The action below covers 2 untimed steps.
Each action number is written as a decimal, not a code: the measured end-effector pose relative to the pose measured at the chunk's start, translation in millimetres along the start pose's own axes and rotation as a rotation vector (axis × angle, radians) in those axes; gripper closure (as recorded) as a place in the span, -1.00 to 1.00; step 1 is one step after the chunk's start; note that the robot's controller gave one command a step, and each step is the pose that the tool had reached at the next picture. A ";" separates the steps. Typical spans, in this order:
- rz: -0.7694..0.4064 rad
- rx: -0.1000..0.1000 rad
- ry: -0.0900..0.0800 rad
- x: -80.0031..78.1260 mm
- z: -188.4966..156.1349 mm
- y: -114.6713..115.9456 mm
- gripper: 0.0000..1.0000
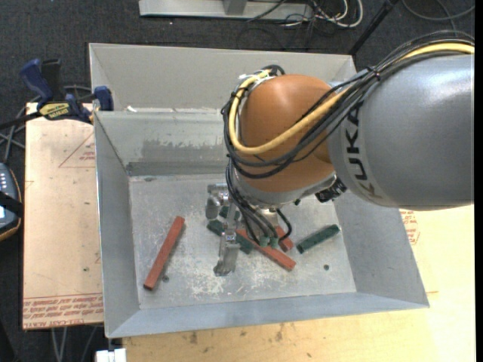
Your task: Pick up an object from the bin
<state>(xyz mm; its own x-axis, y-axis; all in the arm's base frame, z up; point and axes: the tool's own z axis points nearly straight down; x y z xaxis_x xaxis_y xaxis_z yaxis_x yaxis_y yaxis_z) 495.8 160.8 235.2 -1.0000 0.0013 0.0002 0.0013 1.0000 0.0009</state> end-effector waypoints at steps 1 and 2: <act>0.000 0.000 0.000 0.0 0.0 0.0 -1.00; -0.266 -0.001 -0.009 -11.7 41.3 17.5 -1.00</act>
Offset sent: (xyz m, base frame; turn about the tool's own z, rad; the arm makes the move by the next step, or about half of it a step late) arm 0.0366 0.0602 -0.1652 -0.9621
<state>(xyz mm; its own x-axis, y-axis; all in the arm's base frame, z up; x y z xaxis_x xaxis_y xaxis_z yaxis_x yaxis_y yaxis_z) 507.5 178.3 193.9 -0.9652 -0.2615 -0.0089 -0.2615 0.9652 0.0007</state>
